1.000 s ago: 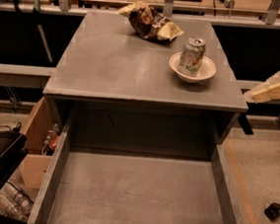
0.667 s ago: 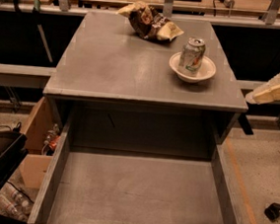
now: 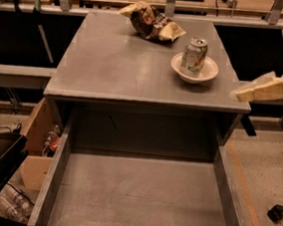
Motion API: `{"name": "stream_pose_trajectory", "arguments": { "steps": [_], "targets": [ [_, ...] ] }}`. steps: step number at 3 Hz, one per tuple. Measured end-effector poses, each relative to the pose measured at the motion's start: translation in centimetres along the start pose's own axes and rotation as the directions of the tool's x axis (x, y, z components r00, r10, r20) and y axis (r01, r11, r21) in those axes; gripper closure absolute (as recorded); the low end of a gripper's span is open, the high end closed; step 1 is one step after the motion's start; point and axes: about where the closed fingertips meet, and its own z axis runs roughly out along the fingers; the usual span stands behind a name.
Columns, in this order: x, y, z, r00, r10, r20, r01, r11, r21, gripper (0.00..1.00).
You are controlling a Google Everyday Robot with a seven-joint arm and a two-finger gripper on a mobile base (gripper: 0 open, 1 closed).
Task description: Pick 7up can from paper bowl and place on counter
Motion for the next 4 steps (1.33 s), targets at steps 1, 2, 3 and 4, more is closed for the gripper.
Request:
{"name": "stream_pose_trajectory", "arguments": {
  "steps": [1, 2, 3, 4],
  "targets": [
    [0.6, -1.4, 5.9, 0.979, 0.149, 0.142, -0.149, 0.9888, -0.007, 0.0],
    [0.7, -2.5, 10.3, 0.951, 0.221, 0.217, -0.216, 0.9753, -0.045, 0.0],
    [0.9, -2.9, 13.5, 0.928, 0.28, 0.247, -0.268, 0.96, -0.082, 0.0],
    [1.2, -2.7, 16.2, 0.9, 0.345, 0.267, -0.323, 0.9381, -0.125, 0.0]
  ]
}}
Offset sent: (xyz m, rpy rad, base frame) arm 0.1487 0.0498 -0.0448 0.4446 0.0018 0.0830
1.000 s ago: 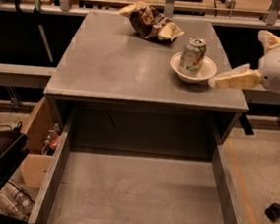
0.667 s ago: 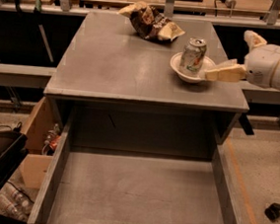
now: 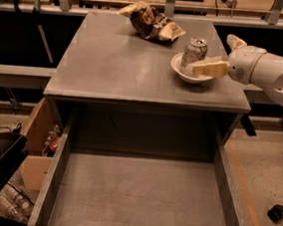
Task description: Pick 7up can from paper bowl and place on counter
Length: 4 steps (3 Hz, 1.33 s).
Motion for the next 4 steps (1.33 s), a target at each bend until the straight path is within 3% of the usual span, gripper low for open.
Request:
{"name": "stream_pose_trajectory", "arguments": {
  "steps": [1, 4],
  "targets": [
    [1.0, -0.3, 3.2, 0.995, 0.094, 0.036, -0.093, 0.9954, -0.02, 0.02],
    [0.8, 0.1, 5.1, 0.992, 0.113, 0.056, -0.111, 0.9931, -0.037, 0.69]
  ]
}}
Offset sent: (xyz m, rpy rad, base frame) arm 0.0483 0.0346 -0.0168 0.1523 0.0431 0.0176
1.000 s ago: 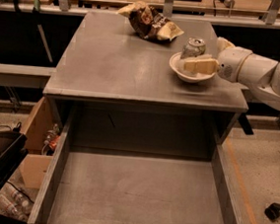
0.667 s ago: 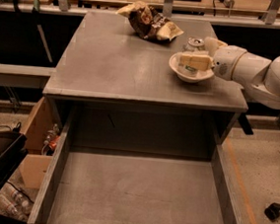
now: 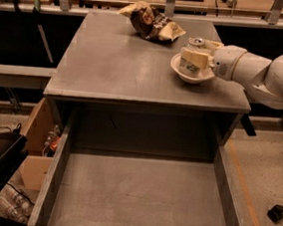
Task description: Pick 7up can from paper bowl and place on counter
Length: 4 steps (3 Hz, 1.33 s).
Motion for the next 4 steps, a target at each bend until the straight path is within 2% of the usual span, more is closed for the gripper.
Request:
{"name": "stream_pose_trajectory", "arguments": {
  "steps": [1, 2, 3, 4],
  "targets": [
    [0.0, 0.2, 0.3, 1.0, 0.0, 0.001, 0.0, 1.0, -0.005, 0.92],
    [0.0, 0.3, 0.4, 1.0, 0.0, 0.001, 0.0, 1.0, -0.008, 1.0],
    [-3.3, 2.7, 1.9, 0.997, -0.071, 0.018, 0.073, 0.9952, -0.065, 1.0],
    [-6.8, 6.9, 4.8, 0.99, -0.129, 0.053, 0.136, 0.9766, -0.167, 1.0]
  ]
}}
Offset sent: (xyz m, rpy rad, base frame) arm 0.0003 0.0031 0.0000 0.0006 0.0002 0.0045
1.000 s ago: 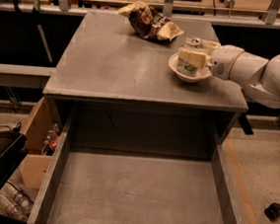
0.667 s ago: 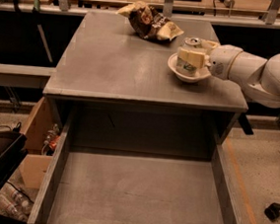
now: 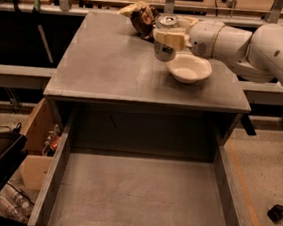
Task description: Pick 7up can from paper bowl and place on counter
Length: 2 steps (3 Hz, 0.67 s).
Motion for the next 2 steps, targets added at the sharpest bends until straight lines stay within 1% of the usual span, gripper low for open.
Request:
{"name": "stream_pose_trajectory", "arguments": {
  "steps": [1, 2],
  "targets": [
    [-0.8, 3.8, 4.1, 1.0, -0.005, 0.0, 0.005, 0.9934, -0.115, 1.0],
    [1.6, 7.0, 7.0, 0.998, 0.046, -0.035, -0.052, 0.9793, -0.196, 1.0]
  ]
}}
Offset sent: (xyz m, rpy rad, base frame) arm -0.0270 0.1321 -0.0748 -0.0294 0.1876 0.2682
